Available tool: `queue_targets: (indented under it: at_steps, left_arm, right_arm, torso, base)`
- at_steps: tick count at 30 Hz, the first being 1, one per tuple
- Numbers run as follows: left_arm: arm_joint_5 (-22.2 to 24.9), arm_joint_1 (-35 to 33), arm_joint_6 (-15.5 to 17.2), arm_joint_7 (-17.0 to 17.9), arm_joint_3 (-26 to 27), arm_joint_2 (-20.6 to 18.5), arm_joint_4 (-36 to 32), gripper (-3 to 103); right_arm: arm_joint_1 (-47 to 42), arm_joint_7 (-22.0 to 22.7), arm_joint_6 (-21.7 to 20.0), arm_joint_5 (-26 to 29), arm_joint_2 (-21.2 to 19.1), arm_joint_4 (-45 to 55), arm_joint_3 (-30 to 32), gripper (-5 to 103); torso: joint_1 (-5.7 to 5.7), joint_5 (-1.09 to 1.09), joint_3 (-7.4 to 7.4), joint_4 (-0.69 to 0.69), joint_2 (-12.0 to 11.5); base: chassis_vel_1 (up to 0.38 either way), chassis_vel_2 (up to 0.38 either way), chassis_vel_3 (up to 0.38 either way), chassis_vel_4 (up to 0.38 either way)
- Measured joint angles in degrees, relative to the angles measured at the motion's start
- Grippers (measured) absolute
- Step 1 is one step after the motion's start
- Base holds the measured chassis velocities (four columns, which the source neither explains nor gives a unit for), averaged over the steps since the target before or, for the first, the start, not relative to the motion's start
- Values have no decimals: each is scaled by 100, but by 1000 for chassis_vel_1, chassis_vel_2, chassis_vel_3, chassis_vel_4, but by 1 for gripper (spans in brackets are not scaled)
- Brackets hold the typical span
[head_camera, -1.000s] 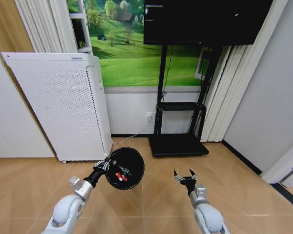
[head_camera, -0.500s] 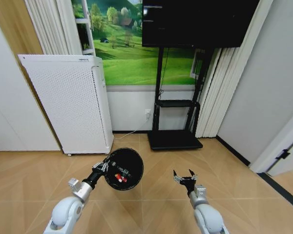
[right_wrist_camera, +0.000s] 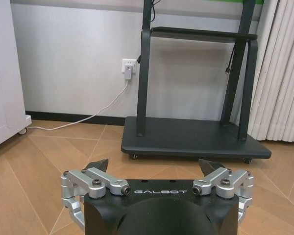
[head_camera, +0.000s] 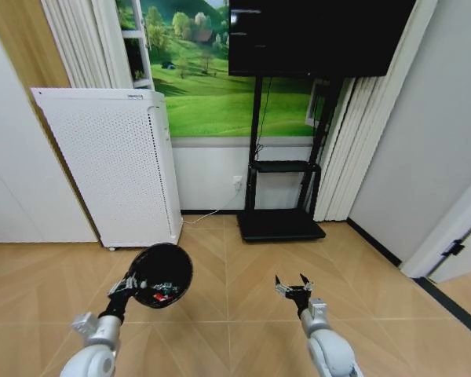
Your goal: Pick up the trash bin and place the garbage on the floor into it.
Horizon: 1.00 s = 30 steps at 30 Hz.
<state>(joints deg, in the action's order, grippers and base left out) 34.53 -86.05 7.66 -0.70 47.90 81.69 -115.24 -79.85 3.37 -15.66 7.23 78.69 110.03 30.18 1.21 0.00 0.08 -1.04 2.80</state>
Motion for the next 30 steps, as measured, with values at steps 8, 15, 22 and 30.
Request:
queue_targets:
  at_steps: [8,15,22,30]
  left_arm:
    - [1452,-151,-94,525,862,373,681,7]
    - [1953,132,-116,895,926,336,1304,7]
    - [2061,433,-363,1935,594,263,1615,7]
    - [1929,696,-573,1878,343,112,1935,7]
  right_arm:
    - [179,27,-208,-34,-1,-39,-189,100]
    - [252,6,-217,-33,-46,-103,-214,100]
    - [243,-15,-150,-25,-73,-124,-202,100]
    - [285,-20,-82,26,-113,-184,-171,100]
  torso:
    - [0,0,0,0,0]
    - [0,-1,0,0,0]
    - [0,-1,0,-1,0]
    - [0,0,0,-1,0]
  base:
    - [0,0,0,0]
    - [0,0,0,0]
    - [0,0,0,0]
    - [0,0,0,0]
